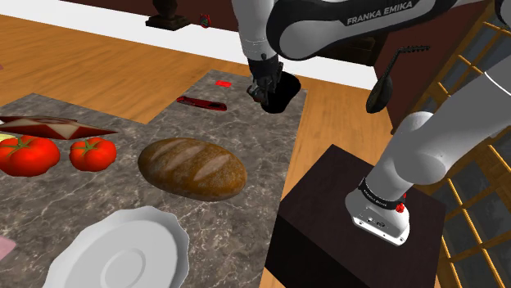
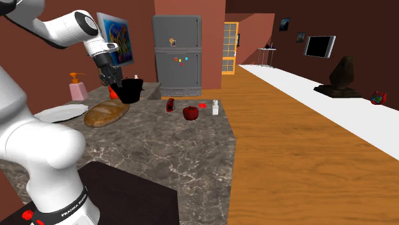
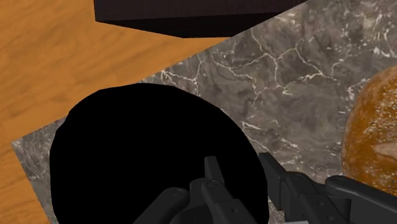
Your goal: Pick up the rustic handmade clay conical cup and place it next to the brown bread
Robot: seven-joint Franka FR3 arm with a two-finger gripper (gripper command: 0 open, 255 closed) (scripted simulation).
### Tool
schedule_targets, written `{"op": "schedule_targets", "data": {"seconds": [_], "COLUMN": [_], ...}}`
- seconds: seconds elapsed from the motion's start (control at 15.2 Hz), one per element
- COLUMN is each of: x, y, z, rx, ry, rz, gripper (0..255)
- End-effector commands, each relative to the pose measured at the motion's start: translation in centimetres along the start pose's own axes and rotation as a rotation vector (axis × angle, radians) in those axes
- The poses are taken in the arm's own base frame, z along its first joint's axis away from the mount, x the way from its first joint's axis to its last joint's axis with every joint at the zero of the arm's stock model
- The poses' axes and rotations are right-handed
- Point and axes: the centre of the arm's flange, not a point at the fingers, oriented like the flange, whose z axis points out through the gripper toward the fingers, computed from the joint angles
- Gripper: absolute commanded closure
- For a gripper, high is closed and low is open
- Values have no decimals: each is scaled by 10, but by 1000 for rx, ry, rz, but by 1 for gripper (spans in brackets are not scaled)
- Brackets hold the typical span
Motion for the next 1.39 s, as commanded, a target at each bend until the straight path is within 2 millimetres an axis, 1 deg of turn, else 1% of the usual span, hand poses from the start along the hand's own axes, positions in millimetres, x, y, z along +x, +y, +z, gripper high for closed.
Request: {"op": "schedule_targets", "data": {"seconds": [0.0, 1.32], "x": [-12, -130], "y": [-26, -245], "z": [-10, -98], "rx": [0, 0], "ry": [0, 0], "rz": [1, 1], "gripper": [255, 255]}}
